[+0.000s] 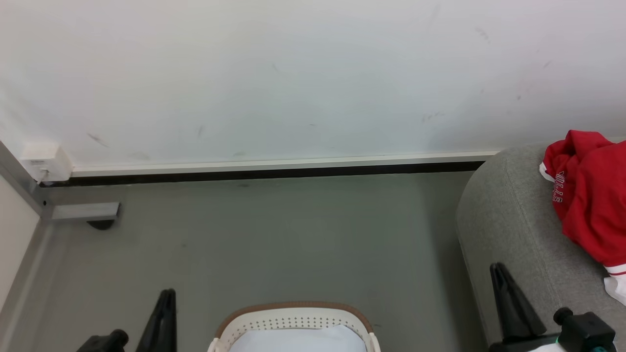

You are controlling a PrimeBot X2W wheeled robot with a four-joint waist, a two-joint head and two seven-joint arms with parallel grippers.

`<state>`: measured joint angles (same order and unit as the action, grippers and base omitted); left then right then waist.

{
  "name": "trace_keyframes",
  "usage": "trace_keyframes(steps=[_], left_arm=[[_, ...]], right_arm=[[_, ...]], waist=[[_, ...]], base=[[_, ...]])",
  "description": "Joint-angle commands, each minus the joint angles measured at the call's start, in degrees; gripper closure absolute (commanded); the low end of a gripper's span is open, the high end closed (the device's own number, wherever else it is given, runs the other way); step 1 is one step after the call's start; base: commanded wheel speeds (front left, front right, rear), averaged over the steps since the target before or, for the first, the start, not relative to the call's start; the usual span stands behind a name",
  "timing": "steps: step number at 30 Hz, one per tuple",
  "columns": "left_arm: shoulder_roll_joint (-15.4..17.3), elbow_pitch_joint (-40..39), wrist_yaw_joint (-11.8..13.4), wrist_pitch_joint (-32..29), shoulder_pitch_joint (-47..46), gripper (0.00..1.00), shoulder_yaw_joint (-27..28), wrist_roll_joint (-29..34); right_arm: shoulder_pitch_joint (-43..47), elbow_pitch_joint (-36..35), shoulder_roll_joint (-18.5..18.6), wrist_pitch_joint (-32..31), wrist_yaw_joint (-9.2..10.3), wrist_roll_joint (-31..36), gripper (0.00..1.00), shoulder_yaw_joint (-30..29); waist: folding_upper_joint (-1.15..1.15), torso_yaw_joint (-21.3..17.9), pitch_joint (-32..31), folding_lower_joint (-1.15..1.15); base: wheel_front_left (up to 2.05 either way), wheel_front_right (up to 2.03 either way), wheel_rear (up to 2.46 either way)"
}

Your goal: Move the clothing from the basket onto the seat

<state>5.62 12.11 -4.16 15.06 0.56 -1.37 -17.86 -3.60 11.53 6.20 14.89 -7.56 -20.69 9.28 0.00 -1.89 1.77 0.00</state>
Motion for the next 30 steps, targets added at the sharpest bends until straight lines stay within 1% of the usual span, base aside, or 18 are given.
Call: trace_keyframes(steps=[1, 15, 16, 30], left_arm=[[-0.15, 0.61, -0.02, -0.19, 0.03, 1.00, 0.05, -0.49], [-0.60, 0.85, -0.65, -4.24, -1.37, 1.00, 1.62, -14.26], [-0.60, 0.85, -0.65, -4.24, -1.37, 1.00, 1.62, -14.26], [-1.02, 0.97, -1.21, -7.59, -2.50, 1.00, 2.81, -26.07]], right_arm=[[0.41, 0.43, -0.13, -0.28, 0.00, -0.51, 1.00, -0.01], [-0.21, 0.72, -0.20, -3.69, 0.02, -14.38, 1.00, -2.30], [-0.21, 0.72, -0.20, -3.69, 0.02, -14.38, 1.00, -2.30], [-0.77, 1.02, -0.40, -6.70, 0.03, -26.00, 1.00, -4.43]], waist=[[0.00, 0.01, -0.01, 0.00], [0.00, 0.22, -0.18, 0.00], [0.00, 0.22, -0.18, 0.00], [0.00, 0.43, -0.36, 0.00]], base=[[0.00, 0.00, 0.00], [0.00, 0.00, 0.00], [0.00, 0.00, 0.00], [0.00, 0.00, 0.00]])
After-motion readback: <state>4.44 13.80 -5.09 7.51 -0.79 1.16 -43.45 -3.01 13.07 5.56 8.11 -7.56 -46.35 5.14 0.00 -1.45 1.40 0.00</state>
